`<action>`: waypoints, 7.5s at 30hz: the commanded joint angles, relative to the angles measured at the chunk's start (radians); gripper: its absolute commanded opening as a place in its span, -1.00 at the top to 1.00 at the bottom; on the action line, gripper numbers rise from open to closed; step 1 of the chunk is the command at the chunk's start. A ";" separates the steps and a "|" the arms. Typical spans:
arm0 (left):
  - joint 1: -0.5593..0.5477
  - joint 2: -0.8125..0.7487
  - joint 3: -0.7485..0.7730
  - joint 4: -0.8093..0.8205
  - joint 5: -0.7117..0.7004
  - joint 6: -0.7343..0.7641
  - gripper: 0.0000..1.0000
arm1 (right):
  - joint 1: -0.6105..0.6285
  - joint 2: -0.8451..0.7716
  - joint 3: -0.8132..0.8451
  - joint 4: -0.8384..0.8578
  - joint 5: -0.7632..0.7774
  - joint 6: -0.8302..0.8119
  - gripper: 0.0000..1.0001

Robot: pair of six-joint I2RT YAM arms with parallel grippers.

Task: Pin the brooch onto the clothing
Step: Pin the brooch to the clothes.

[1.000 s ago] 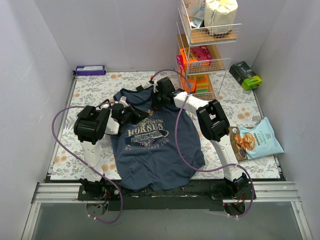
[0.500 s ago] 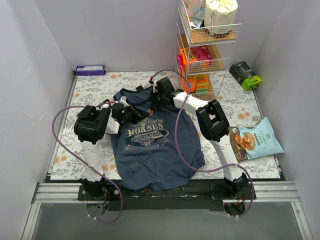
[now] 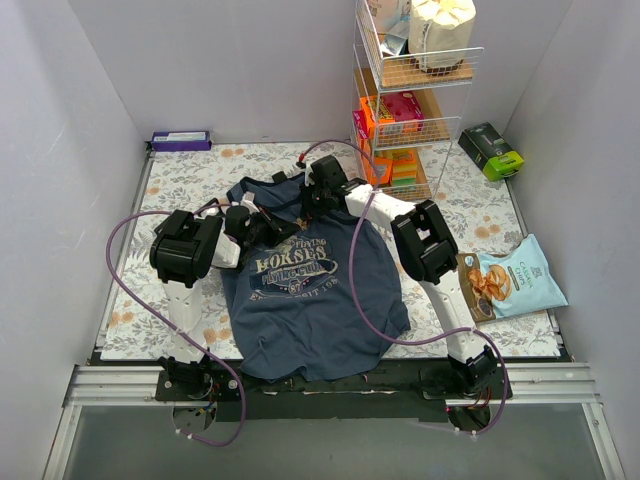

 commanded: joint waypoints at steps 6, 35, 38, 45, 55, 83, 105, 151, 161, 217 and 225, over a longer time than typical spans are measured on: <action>-0.021 -0.020 0.003 0.098 0.077 -0.017 1.00 | 0.003 -0.059 0.043 0.003 -0.042 0.002 0.51; 0.043 0.064 0.090 0.178 0.392 -0.065 1.00 | -0.192 -0.373 -0.492 0.247 -0.137 0.025 -0.13; 0.051 0.084 0.090 0.252 0.415 -0.117 1.00 | -0.193 -0.338 -0.465 0.230 -0.132 0.001 -0.13; 0.051 0.136 0.099 0.355 0.438 -0.186 1.00 | -0.193 -0.274 -0.440 0.244 -0.138 -0.007 -0.14; 0.051 0.147 0.101 0.393 0.449 -0.210 1.00 | -0.193 -0.214 -0.405 0.238 -0.080 -0.007 0.22; 0.071 0.120 0.070 0.444 0.459 -0.247 1.00 | -0.193 -0.209 -0.412 0.092 0.286 -0.030 0.67; 0.071 0.107 0.047 0.517 0.459 -0.292 1.00 | -0.193 -0.197 -0.396 0.075 0.290 -0.030 0.67; 0.069 0.146 0.072 0.637 0.473 -0.382 1.00 | -0.135 -0.438 -0.578 0.294 0.027 0.044 -0.11; 0.066 0.153 0.073 0.649 0.472 -0.393 1.00 | -0.126 -0.357 -0.537 0.313 -0.022 0.056 -0.08; 0.040 0.173 0.095 0.723 0.487 -0.447 1.00 | -0.098 -0.343 -0.621 0.449 -0.091 0.065 0.28; 0.040 0.167 0.095 0.701 0.498 -0.416 1.00 | -0.110 -0.373 -0.659 0.449 -0.042 0.077 0.45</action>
